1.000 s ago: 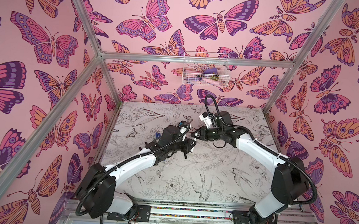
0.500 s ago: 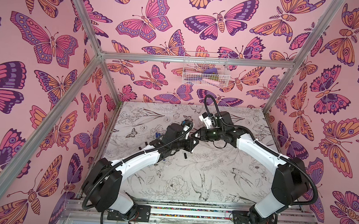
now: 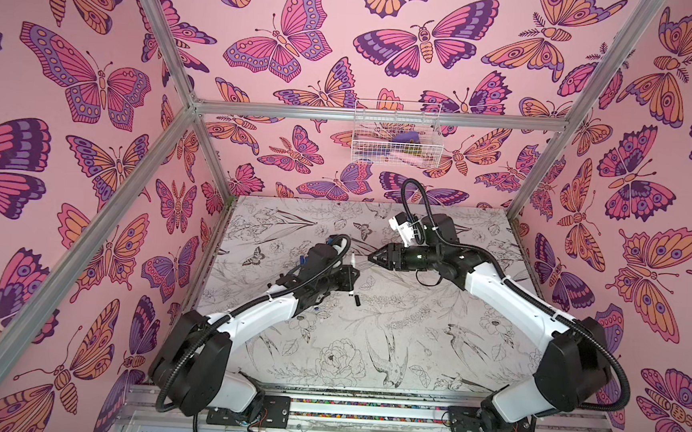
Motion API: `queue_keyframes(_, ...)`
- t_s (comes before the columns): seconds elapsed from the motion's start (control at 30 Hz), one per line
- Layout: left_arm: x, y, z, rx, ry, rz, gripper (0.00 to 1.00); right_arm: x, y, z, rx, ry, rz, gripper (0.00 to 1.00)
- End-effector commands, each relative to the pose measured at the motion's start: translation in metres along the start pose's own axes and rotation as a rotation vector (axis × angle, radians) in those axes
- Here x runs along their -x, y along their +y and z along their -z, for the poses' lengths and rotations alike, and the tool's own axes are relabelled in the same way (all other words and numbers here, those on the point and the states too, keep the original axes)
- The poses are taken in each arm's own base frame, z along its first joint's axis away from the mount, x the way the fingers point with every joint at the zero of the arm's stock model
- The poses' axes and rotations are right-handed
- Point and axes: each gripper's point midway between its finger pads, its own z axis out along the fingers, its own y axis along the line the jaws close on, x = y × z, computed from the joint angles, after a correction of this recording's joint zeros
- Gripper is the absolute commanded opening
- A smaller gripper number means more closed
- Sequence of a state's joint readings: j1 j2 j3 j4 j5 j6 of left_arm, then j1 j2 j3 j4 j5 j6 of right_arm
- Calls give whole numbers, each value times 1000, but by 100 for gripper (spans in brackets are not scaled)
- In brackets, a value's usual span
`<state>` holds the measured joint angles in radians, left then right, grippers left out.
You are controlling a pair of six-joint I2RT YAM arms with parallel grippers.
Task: Insert the pens into the pen caps
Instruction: 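Lower the right gripper onto the loose black cap and grasp it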
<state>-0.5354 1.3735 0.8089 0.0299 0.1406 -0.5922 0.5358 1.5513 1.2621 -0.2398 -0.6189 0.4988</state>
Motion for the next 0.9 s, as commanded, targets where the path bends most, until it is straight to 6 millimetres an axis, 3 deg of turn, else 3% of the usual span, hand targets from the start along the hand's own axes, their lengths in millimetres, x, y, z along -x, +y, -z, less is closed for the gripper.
queue_keyframes(0.0, 18, 36, 35, 184, -137, 82, 0, -37, -35, -21, -131, 138, 33, 57)
queue_keyframes(0.13, 25, 54, 62, 270, -216, 94, 0, -82, -56, -48, -247, 348, 100, 56)
queue_keyframes(0.27, 30, 58, 71, 280, -243, 81, 0, -114, -67, -75, -345, 510, 155, 54)
queue_keyframes(0.43, 31, 57, 73, 270, -235, 72, 0, -120, -82, -99, -469, 576, 213, 52)
queue_keyframes(0.63, 28, 60, 76, 270, -239, 84, 0, -123, -112, -108, -665, 657, 311, 50)
queue_keyframes(0.87, 31, 62, 81, 272, -252, 73, 0, -132, -122, -124, -671, 699, 287, 44)
